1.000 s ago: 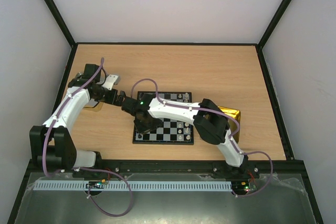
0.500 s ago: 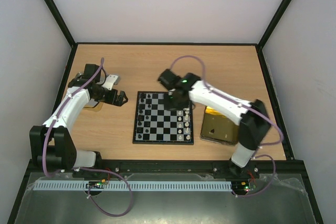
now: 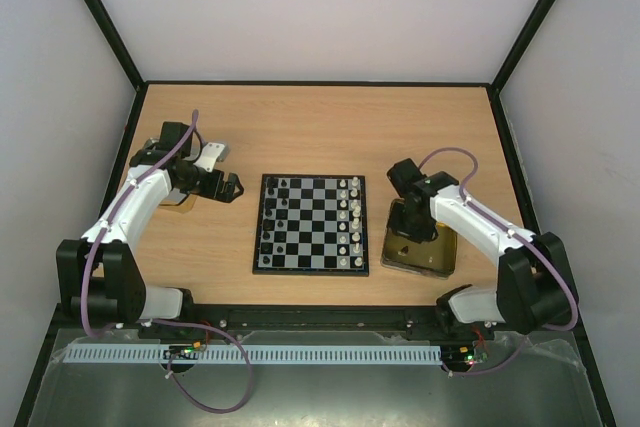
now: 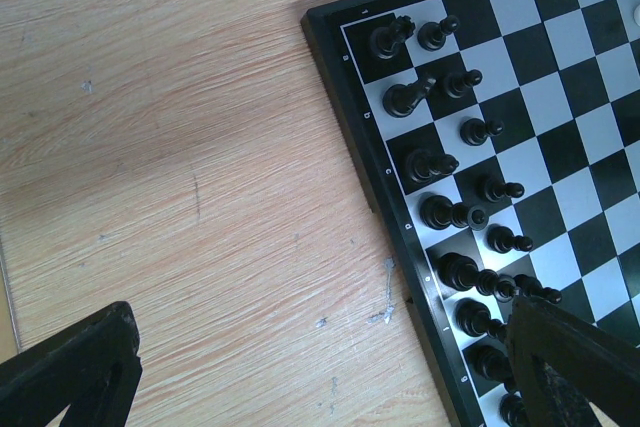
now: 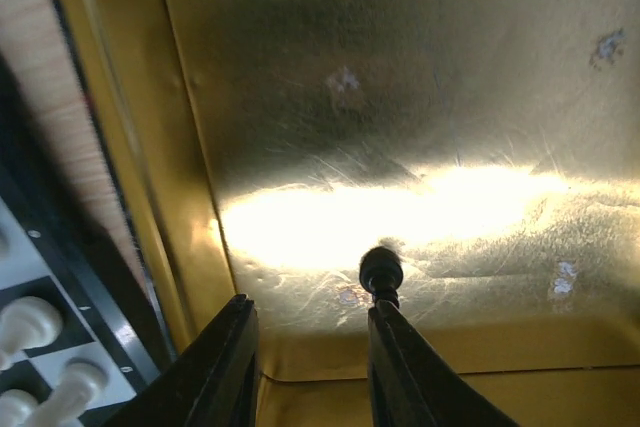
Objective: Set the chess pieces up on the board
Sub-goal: Pick up the chess piece from the storage box.
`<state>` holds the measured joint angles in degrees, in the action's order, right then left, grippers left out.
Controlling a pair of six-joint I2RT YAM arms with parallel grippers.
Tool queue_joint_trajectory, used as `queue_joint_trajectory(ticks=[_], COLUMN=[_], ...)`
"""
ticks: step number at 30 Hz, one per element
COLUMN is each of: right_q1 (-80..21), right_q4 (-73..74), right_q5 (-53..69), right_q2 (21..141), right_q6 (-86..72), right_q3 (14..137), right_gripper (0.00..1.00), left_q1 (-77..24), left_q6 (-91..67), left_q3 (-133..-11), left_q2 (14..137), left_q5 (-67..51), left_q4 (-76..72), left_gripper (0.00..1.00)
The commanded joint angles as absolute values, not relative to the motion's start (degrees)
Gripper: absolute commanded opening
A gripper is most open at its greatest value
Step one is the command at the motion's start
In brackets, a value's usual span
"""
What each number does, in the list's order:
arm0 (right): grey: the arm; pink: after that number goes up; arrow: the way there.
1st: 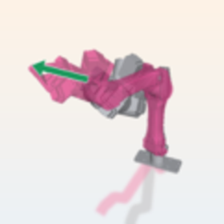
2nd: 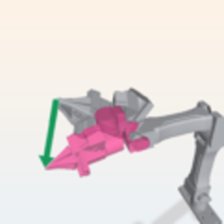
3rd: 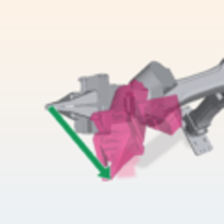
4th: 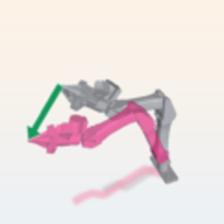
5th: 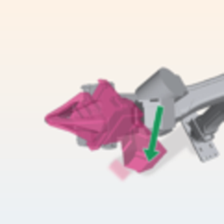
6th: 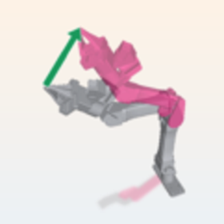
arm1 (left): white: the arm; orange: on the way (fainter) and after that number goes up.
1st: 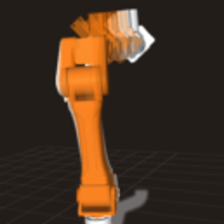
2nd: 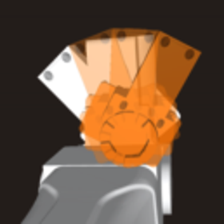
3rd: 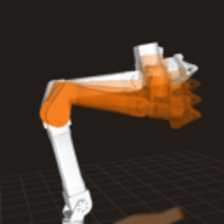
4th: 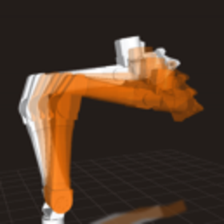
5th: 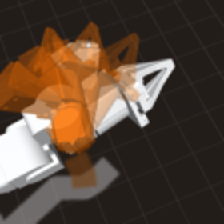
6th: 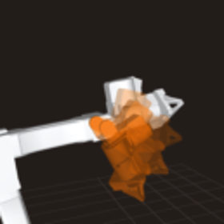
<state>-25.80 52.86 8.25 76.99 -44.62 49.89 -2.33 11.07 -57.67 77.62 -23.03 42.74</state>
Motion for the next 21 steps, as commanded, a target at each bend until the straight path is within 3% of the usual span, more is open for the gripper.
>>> queue_joint_trajectory(ticks=[1,17,21], right_q1=[-24.9,-23.5,-22.7], right_q4=[50.4,46.3,45.6], right_q5=[9.2,9.9,9.4], right_q2=[74.8,75.1,76.9], right_q6=[-45.5,-45.2,-44.5], right_q3=[45.8,39.7,39.7], right_gripper=[0.29,0.28,0.17], left_q1=[-2.1,-2.0,-2.0], left_q6=[10.7,10.6,10.6], left_q3=[-57.2,-57.3,-57.3], left_q2=[77.9,77.5,77.7], left_q5=[-23.0,-22.5,-22.6], left_q4=[43.2,43.2,43.2], left_gripper=[0.99,0.99,0.99])
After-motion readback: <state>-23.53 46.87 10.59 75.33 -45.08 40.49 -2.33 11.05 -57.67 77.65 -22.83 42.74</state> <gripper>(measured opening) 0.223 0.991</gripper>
